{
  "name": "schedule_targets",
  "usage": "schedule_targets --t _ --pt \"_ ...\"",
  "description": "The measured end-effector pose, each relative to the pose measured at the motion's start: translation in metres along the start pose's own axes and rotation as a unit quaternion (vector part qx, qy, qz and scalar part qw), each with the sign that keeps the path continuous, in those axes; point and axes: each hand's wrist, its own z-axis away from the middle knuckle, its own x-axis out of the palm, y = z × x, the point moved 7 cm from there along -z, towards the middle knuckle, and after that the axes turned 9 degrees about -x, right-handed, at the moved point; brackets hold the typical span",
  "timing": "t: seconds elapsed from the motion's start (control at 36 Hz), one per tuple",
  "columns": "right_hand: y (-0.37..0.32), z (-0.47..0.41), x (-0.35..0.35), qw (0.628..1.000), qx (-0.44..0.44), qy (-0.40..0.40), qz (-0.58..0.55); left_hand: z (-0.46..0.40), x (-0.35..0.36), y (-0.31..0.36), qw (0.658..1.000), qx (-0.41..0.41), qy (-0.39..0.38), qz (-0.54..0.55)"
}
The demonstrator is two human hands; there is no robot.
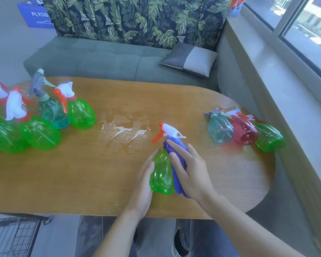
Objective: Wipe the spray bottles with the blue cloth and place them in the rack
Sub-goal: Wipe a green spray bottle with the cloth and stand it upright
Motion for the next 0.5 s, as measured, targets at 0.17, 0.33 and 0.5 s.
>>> schedule_targets --t 0.17,0.33,0.5 --pt "-0.025 0.024 0.004 0.989 -0.134 0.003 0.066 -0.001 -0.002 0.004 1.000 0.002 0.009 -0.003" --pt "-0.043 0.052 0.012 0.946 -0.292 -0.041 0.134 0.003 -0.002 0.007 0.999 -0.003 0.015 -0.030" --pt "-0.049 0.065 0.015 0.926 -0.352 -0.054 0.124 0.010 0.002 0.015 0.999 -0.001 -0.011 -0.035"
